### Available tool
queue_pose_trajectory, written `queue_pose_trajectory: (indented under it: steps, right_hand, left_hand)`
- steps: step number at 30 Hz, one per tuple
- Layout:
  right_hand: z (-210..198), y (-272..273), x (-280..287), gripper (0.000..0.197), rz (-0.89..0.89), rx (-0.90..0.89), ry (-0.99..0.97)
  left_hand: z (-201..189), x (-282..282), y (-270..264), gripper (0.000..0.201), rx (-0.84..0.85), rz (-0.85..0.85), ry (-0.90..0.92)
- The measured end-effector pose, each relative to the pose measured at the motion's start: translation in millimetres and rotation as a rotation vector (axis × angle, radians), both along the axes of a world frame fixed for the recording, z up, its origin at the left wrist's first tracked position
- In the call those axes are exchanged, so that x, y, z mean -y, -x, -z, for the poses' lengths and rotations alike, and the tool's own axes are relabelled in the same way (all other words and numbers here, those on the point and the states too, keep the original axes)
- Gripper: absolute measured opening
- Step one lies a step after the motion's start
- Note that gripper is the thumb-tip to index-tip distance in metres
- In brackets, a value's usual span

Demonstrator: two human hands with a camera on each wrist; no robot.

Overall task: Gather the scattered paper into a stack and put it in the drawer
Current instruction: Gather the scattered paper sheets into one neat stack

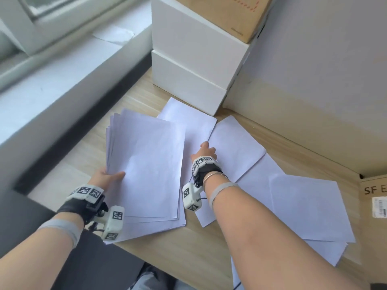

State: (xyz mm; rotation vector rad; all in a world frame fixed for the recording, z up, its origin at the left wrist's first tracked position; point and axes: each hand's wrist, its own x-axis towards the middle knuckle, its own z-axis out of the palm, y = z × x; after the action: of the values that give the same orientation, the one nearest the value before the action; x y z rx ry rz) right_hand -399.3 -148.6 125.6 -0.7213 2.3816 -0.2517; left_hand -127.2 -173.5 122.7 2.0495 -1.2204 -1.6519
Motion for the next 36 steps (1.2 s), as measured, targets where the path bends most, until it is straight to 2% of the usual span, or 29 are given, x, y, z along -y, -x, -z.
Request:
queue_pose_trajectory:
  steps: [4, 12, 15, 19, 21, 24, 28, 30, 31, 34, 36]
  right_hand:
    - [8, -15, 12, 0.073, 0.059, -0.007, -0.064]
    - [16, -27, 12, 0.094, 0.250, 0.092, 0.124]
    - [6, -13, 1, 0.089, 0.295, 0.195, 0.169]
    - [-1, 22, -23, 0.040, 0.324, 0.177, 0.075]
    - [0, 35, -38, 0.030, 0.366, 0.145, 0.062]
    - [0, 55, -61, 0.029, 0.476, 0.091, 0.076]
    - [7, 72, -80, 0.031, 0.680, 0.009, 0.069]
    - [8, 74, -85, 0.035, 0.772, 0.001, 0.072]
    - [10, 73, -87, 0.037, 0.765, 0.019, 0.070]
    - [13, 70, -86, 0.041, 0.585, 0.142, 0.107]
    - [12, 72, -81, 0.037, 0.621, 0.115, 0.128]
  left_hand:
    - [7, 3, -12, 0.043, 0.033, -0.013, -0.012]
    - [16, 13, -15, 0.042, 0.045, 0.027, -0.039]
    - [16, 16, -8, 0.043, 0.043, 0.071, -0.036]
    - [8, 15, 11, 0.037, 0.014, 0.104, -0.027]
    - [8, 14, 21, 0.037, -0.003, 0.113, -0.028]
    - [6, 12, 39, 0.031, 0.017, 0.148, -0.038]
    - [3, 10, 57, 0.050, 0.087, 0.184, -0.052]
    - [3, 11, 63, 0.048, 0.074, 0.197, -0.038]
    - [4, 10, 65, 0.047, 0.075, 0.203, -0.042]
    - [4, 11, 67, 0.047, 0.087, 0.208, -0.041]
    - [3, 12, 66, 0.046, 0.087, 0.202, -0.045]
